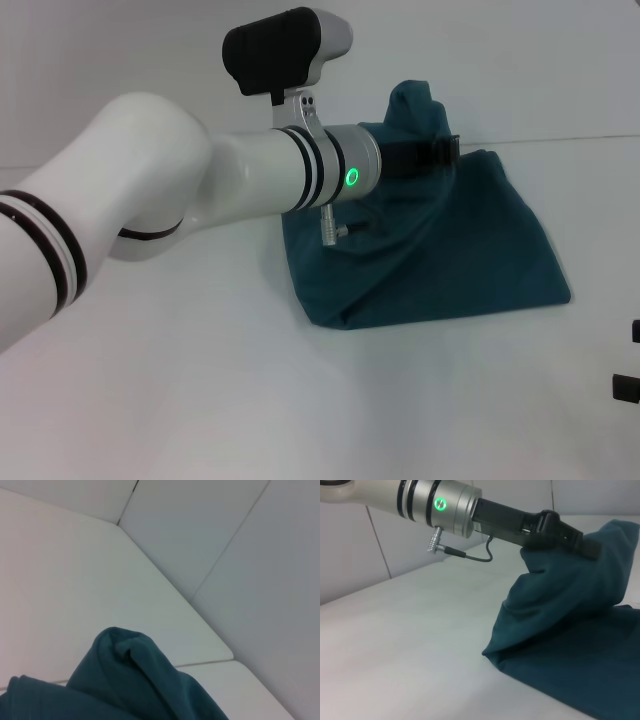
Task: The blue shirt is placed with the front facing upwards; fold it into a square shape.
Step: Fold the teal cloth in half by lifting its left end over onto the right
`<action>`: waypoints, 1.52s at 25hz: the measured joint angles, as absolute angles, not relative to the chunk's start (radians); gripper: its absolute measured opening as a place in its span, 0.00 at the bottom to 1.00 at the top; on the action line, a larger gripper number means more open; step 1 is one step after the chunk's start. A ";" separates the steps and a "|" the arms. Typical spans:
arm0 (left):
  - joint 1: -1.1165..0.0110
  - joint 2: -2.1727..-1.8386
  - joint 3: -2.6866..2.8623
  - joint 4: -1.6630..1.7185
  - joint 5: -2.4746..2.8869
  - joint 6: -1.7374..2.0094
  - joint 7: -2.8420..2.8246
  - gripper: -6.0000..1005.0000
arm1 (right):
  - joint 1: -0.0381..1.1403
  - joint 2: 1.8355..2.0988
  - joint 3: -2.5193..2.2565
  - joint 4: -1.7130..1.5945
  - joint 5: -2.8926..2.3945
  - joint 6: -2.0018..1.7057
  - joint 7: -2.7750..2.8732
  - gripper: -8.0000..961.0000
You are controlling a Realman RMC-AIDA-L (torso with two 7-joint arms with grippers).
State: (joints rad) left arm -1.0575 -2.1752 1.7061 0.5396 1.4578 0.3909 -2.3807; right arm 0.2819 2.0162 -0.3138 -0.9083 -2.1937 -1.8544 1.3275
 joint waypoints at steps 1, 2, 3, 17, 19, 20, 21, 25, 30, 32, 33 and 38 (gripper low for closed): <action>-1.058 -2.175 1.707 0.539 1.452 0.386 -2.381 0.07 | 0.285 2.017 -0.315 -0.908 -2.194 -1.854 1.329 0.93; -1.058 -2.175 1.708 0.539 1.446 0.381 -2.381 0.07 | 0.289 2.018 -0.315 -0.908 -2.194 -1.854 1.330 0.93; -1.057 -2.175 1.711 0.538 1.439 0.375 -2.381 0.07 | 0.292 2.019 -0.317 -0.908 -2.194 -1.854 1.331 0.93; -1.052 -2.175 1.733 0.535 1.380 0.332 -2.379 0.07 | 0.355 2.031 -0.321 -0.901 -2.226 -1.848 1.341 0.93; -1.051 -2.175 1.733 0.535 1.380 0.331 -2.377 0.07 | 0.364 2.031 -0.321 -0.900 -2.242 -1.843 1.343 0.93; -1.050 -2.175 1.733 0.535 1.380 0.331 -2.376 0.07 | 0.367 2.031 -0.322 -0.900 -2.246 -1.842 1.343 0.93; -1.048 -2.175 1.733 0.535 1.380 0.331 -2.376 0.07 | 0.367 2.031 -0.322 -0.901 -2.248 -1.842 1.342 0.93; -1.038 -2.175 1.730 0.536 1.380 0.331 -2.374 0.07 | 0.365 2.033 -0.322 -0.907 -2.245 -1.841 1.335 0.93; -1.028 -2.175 1.728 0.544 1.380 0.331 -2.373 0.07 | 0.368 2.033 -0.318 -0.906 -2.245 -1.836 1.335 0.93; -1.028 -2.175 1.728 0.548 1.380 0.331 -2.373 0.07 | 0.371 2.032 -0.321 -0.904 -2.245 -1.831 1.337 0.93; -1.029 -2.175 1.728 0.550 1.380 0.331 -2.373 0.07 | 0.372 2.032 -0.322 -0.903 -2.245 -1.828 1.337 0.93; -1.029 -2.175 1.733 0.569 1.372 0.330 -2.376 0.07 | 0.376 2.032 -0.323 -0.901 -2.246 -1.818 1.338 0.93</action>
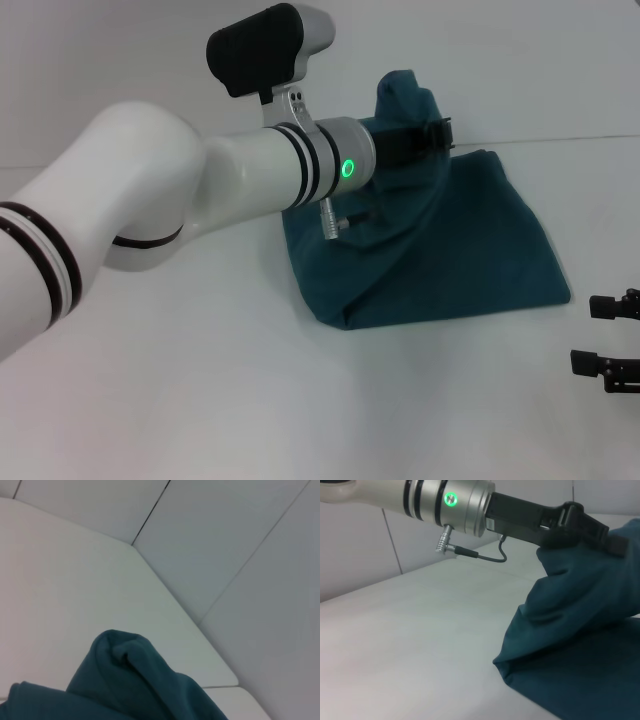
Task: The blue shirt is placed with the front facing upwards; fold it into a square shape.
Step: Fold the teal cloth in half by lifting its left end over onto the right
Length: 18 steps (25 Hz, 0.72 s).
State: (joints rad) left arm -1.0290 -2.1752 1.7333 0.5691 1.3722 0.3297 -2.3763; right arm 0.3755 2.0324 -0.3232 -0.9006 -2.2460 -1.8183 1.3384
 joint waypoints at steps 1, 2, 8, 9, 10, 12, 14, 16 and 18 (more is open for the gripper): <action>-1.029 -2.175 1.739 0.573 1.362 0.330 -2.374 0.07 | 0.376 2.032 -0.323 -0.900 -2.246 -1.815 1.339 0.93; -1.029 -2.175 1.745 0.577 1.352 0.330 -2.372 0.07 | 0.376 2.032 -0.324 -0.900 -2.246 -1.812 1.339 0.93; -1.029 -2.175 1.767 0.597 1.331 0.330 -2.371 0.07 | 0.377 2.034 -0.324 -0.899 -2.246 -1.800 1.338 0.93; -1.029 -2.175 1.769 0.601 1.329 0.330 -2.371 0.07 | 0.377 2.034 -0.324 -0.899 -2.246 -1.799 1.338 0.93; -1.029 -2.175 1.773 0.606 1.324 0.330 -2.370 0.07 | 0.377 2.034 -0.324 -0.899 -2.246 -1.797 1.338 0.93; -1.029 -2.175 1.781 0.612 1.313 0.329 -2.370 0.07 | 0.378 2.035 -0.324 -0.899 -2.246 -1.792 1.338 0.93; -1.030 -2.175 1.786 0.614 1.307 0.326 -2.369 0.07 | 0.378 2.036 -0.324 -0.899 -2.246 -1.788 1.338 0.93; -1.032 -2.175 1.791 0.619 1.306 0.326 -2.369 0.07 | 0.379 2.037 -0.324 -0.899 -2.246 -1.786 1.338 0.93; -1.033 -2.175 1.794 0.624 1.306 0.324 -2.369 0.07 | 0.380 2.037 -0.324 -0.899 -2.246 -1.786 1.338 0.93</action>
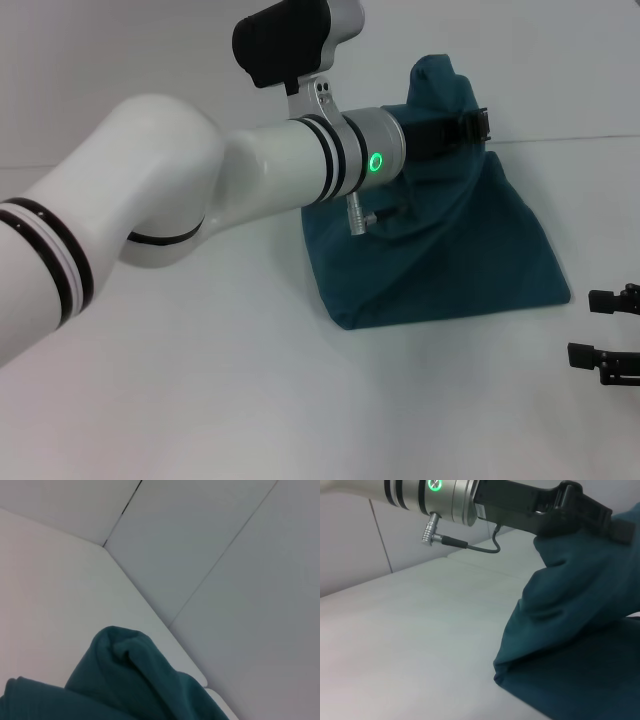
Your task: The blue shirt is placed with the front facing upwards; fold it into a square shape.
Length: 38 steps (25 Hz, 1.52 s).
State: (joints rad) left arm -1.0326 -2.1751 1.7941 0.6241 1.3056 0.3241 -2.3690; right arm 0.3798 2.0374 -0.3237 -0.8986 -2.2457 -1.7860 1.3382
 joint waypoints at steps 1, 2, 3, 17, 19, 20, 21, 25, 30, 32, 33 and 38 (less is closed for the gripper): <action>-1.033 -2.175 1.795 0.626 1.305 0.323 -2.369 0.07 | 0.380 2.038 -0.324 -0.899 -2.246 -1.786 1.338 0.93; -1.033 -2.175 1.796 0.626 1.304 0.323 -2.369 0.07 | 0.381 2.039 -0.324 -0.899 -2.246 -1.786 1.338 0.93; -1.034 -2.175 1.796 0.627 1.304 0.323 -2.369 0.07 | 0.381 2.039 -0.324 -0.899 -2.246 -1.786 1.338 0.93; -1.037 -2.175 1.823 0.651 1.214 0.322 -2.368 0.16 | 0.383 2.048 -0.361 -0.899 -2.246 -1.737 1.342 0.93; -1.037 -2.175 1.824 0.652 1.213 0.322 -2.368 0.17 | 0.384 2.049 -0.361 -0.899 -2.246 -1.736 1.342 0.93; -1.037 -2.175 1.824 0.652 1.213 0.322 -2.368 0.18 | 0.384 2.050 -0.361 -0.899 -2.246 -1.736 1.342 0.93; -1.037 -2.175 1.824 0.652 1.213 0.322 -2.368 0.19 | 0.384 2.052 -0.361 -0.899 -2.246 -1.736 1.342 0.93; -1.037 -2.175 1.824 0.644 1.212 0.322 -2.365 0.32 | 0.387 2.056 -0.361 -0.899 -2.246 -1.737 1.342 0.93; -1.034 -2.175 1.806 0.618 1.216 0.331 -2.330 0.51 | 0.391 2.056 -0.360 -0.899 -2.246 -1.736 1.343 0.93; -1.033 -2.175 1.797 0.604 1.219 0.334 -2.329 0.57 | 0.393 2.056 -0.360 -0.899 -2.246 -1.736 1.344 0.93; -1.031 -2.172 1.770 0.579 1.225 0.349 -2.325 0.61 | 0.393 2.056 -0.360 -0.899 -2.246 -1.736 1.344 0.93; -0.993 -2.161 1.600 0.494 1.235 0.456 -2.198 0.85 | 0.394 2.056 -0.360 -0.899 -2.246 -1.734 1.349 0.93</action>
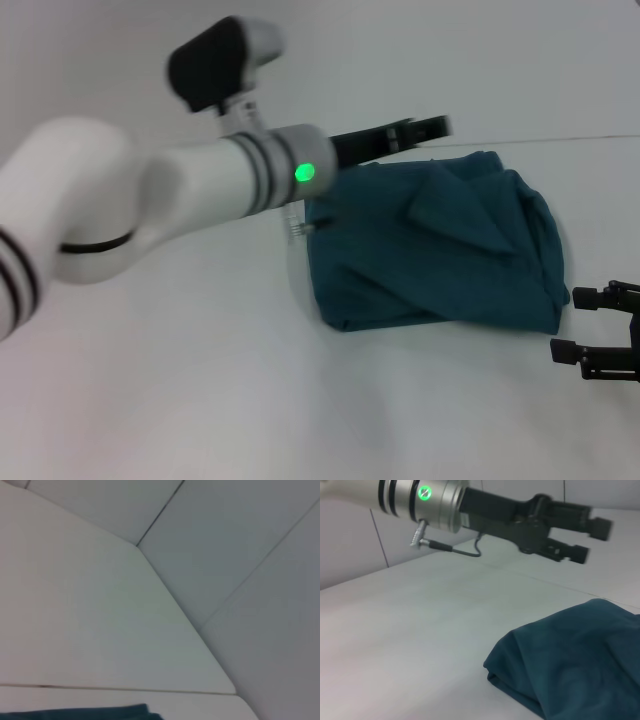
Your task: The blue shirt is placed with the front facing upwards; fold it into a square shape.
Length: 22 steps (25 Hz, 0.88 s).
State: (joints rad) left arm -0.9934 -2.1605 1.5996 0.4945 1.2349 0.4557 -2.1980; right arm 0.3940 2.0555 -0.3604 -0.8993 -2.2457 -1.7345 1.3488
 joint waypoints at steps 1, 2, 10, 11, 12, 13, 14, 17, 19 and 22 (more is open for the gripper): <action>-0.974 -2.158 1.559 0.489 1.237 0.475 -2.166 0.85 | 0.395 2.055 -0.360 -0.900 -2.246 -1.734 1.353 0.93; -0.961 -2.157 1.539 0.488 1.238 0.485 -2.149 0.85 | 0.396 2.054 -0.360 -0.900 -2.246 -1.734 1.358 0.93; -0.869 -2.150 1.387 0.485 1.395 0.561 -2.153 0.84 | 0.403 2.054 -0.358 -0.907 -2.246 -1.734 1.371 0.93; -0.862 -2.150 1.385 0.484 1.411 0.564 -2.160 0.84 | 0.404 2.054 -0.357 -0.907 -2.246 -1.735 1.371 0.93; -0.857 -2.150 1.385 0.482 1.424 0.568 -2.167 0.83 | 0.405 2.054 -0.357 -0.907 -2.246 -1.735 1.371 0.93; -0.854 -2.150 1.385 0.479 1.434 0.572 -2.172 0.83 | 0.405 2.055 -0.357 -0.906 -2.246 -1.735 1.371 0.93; -0.852 -2.148 1.385 0.473 1.447 0.579 -2.181 0.83 | 0.405 2.055 -0.357 -0.906 -2.245 -1.735 1.371 0.93; -0.854 -2.139 1.384 0.450 1.509 0.607 -2.218 0.82 | 0.408 2.057 -0.360 -0.903 -2.242 -1.735 1.373 0.93; -0.854 -2.137 1.384 0.446 1.535 0.612 -2.235 0.82 | 0.409 2.057 -0.360 -0.901 -2.242 -1.735 1.374 0.93; -0.845 -2.136 1.369 0.443 1.586 0.612 -2.265 0.81 | 0.411 2.059 -0.360 -0.900 -2.242 -1.735 1.374 0.93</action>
